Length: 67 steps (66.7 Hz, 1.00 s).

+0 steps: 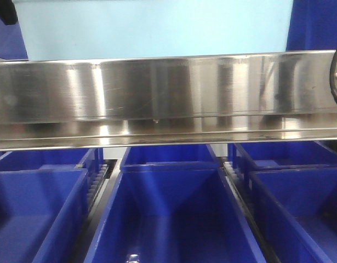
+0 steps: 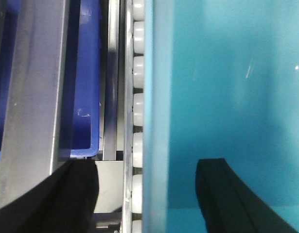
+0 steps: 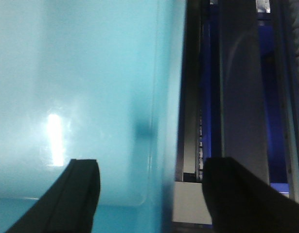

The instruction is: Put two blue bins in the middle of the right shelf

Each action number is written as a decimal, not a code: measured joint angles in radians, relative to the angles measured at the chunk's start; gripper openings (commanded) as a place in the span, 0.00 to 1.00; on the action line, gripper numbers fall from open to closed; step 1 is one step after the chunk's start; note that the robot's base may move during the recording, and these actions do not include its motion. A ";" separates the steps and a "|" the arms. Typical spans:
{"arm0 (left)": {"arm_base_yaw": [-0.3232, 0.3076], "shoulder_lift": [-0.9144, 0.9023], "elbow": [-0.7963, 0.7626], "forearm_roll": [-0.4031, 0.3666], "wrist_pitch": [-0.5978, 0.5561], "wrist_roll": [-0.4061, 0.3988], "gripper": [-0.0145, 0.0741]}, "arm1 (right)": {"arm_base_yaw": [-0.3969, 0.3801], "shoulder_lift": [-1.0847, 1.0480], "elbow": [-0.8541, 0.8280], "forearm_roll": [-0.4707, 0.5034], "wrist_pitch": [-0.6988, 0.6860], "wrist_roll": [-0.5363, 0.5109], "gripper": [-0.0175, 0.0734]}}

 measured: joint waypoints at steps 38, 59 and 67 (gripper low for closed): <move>0.000 0.002 -0.017 -0.001 0.000 0.006 0.56 | -0.001 0.011 0.014 -0.002 0.000 0.000 0.57; 0.000 0.002 -0.021 -0.001 0.000 0.006 0.56 | -0.001 0.024 0.014 -0.002 0.000 0.000 0.57; 0.000 0.002 -0.021 -0.001 0.000 0.006 0.56 | -0.001 0.030 0.014 -0.002 0.000 -0.002 0.57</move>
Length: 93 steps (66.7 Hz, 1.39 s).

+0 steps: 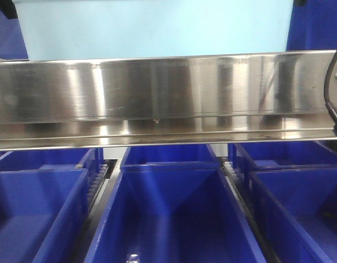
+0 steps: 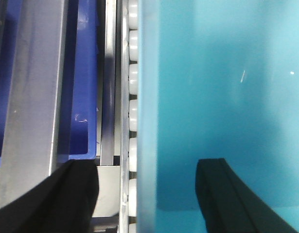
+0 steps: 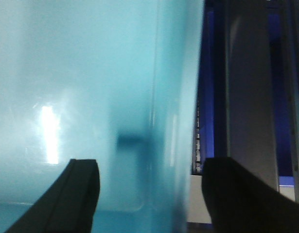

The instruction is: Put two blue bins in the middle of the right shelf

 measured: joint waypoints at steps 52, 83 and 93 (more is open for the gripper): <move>0.000 0.000 0.000 0.000 0.000 0.000 0.56 | 0.000 0.015 0.000 0.000 0.000 0.000 0.57; 0.000 0.000 0.000 0.000 0.000 0.000 0.56 | 0.000 0.003 0.000 0.000 0.000 0.000 0.57; 0.000 0.000 0.000 0.000 0.000 0.000 0.56 | 0.000 -0.010 0.000 0.000 0.000 0.000 0.57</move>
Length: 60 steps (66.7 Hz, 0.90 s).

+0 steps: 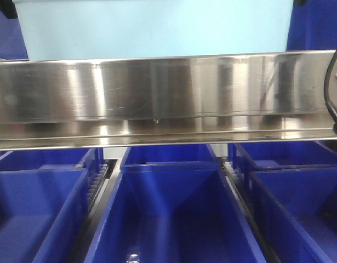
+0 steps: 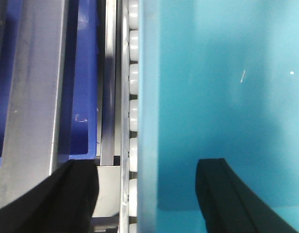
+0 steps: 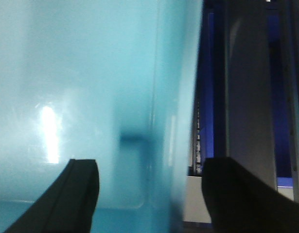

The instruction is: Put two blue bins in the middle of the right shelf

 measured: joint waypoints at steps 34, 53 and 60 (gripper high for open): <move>0.000 0.000 0.000 0.000 0.000 0.000 0.56 | 0.000 -0.004 0.000 0.000 0.000 0.000 0.57; 0.000 0.000 0.000 0.000 0.000 0.000 0.51 | 0.000 -0.004 0.000 0.000 0.000 0.000 0.57; 0.000 0.000 0.000 0.000 0.000 0.000 0.50 | 0.000 -0.004 0.000 0.000 0.000 0.000 0.57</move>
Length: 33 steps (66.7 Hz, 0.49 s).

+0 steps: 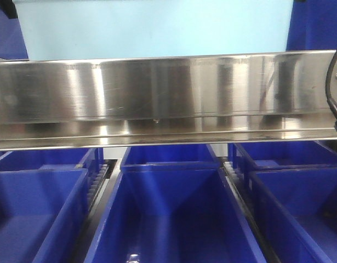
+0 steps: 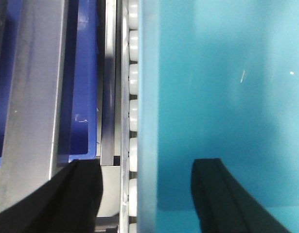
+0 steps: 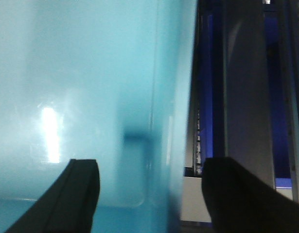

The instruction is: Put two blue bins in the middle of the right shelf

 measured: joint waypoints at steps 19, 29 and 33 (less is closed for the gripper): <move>0.000 0.000 0.000 0.000 0.000 0.000 0.50 | 0.000 0.000 0.000 0.000 0.000 0.000 0.56; 0.000 0.000 0.000 0.000 0.000 0.000 0.45 | 0.000 0.000 0.000 0.000 0.000 0.000 0.41; 0.000 0.000 0.000 0.000 0.000 0.000 0.38 | 0.000 0.000 0.000 0.000 0.000 0.000 0.31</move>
